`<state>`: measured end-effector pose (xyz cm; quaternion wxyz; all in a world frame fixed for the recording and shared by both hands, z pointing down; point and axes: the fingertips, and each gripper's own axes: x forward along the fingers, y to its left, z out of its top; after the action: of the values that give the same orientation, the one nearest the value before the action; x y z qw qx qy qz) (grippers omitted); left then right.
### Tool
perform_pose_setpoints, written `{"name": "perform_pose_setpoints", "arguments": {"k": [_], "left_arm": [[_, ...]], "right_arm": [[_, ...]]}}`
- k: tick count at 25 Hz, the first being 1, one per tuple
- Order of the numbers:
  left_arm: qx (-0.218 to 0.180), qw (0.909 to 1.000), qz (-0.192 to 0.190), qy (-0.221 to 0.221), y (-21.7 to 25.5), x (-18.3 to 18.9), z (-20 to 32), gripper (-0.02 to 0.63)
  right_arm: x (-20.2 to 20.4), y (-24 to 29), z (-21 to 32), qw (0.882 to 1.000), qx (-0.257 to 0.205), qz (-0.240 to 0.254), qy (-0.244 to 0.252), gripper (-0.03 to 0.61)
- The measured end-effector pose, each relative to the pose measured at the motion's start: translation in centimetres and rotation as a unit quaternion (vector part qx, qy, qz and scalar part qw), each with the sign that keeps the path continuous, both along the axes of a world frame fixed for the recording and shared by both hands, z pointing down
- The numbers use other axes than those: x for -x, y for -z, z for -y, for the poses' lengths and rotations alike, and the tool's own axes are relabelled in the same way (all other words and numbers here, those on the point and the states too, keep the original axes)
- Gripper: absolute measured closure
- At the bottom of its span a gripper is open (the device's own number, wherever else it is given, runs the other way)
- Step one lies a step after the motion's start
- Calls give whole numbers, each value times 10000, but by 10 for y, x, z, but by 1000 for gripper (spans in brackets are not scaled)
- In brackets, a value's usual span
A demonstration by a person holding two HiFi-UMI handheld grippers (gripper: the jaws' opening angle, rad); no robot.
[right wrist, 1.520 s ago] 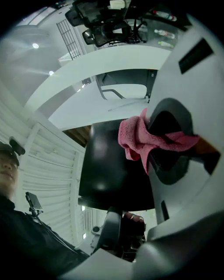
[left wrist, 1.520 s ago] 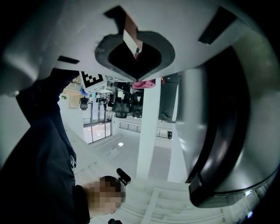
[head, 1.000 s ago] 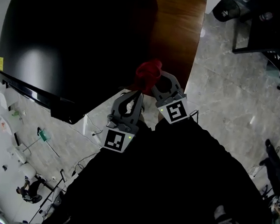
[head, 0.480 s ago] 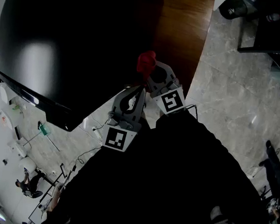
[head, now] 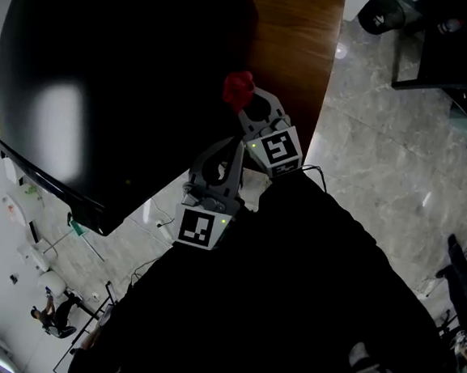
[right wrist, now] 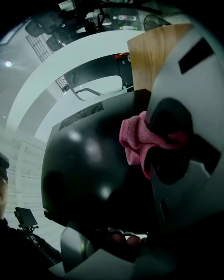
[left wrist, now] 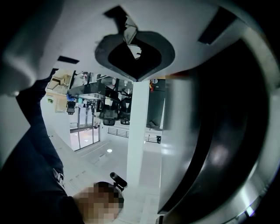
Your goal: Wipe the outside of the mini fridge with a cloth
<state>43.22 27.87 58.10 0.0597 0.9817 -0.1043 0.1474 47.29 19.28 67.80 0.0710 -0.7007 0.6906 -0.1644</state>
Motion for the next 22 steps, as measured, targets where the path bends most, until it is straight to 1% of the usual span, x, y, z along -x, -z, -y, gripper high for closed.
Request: {"name": "perform_pose_setpoints", "arguments": {"k": [2,4,6,10,13,16,18,22], "left_arm": [[104,9998,-126,96,6,-11,3,609],[372,9983,-362,278,10,-22,10,609],[457,9974,-429,363,9,-32,15,609],[306,9989,-260,259,0,-52,18,609],[276,9994,-128,193,-7,-64,18,609],[195,9994,-244,127,5,-77,21,609],[165,9994,-305,64,18,-78,19,609],[-60,9987,-426,-282,35,-71,1,609]], "right_arm": [[-16,0,6,10000,29,2,-79,526],[-35,-3,14,9998,63,-47,-175,526],[-53,-6,25,9996,99,-87,-264,528],[-88,-11,45,9989,163,-203,-380,528],[-111,-15,55,9982,211,-296,-481,532],[-133,-18,67,9970,290,-458,-549,532],[-143,-21,73,9964,391,-520,-551,532],[-164,-23,76,9952,710,-551,-395,531]]}}
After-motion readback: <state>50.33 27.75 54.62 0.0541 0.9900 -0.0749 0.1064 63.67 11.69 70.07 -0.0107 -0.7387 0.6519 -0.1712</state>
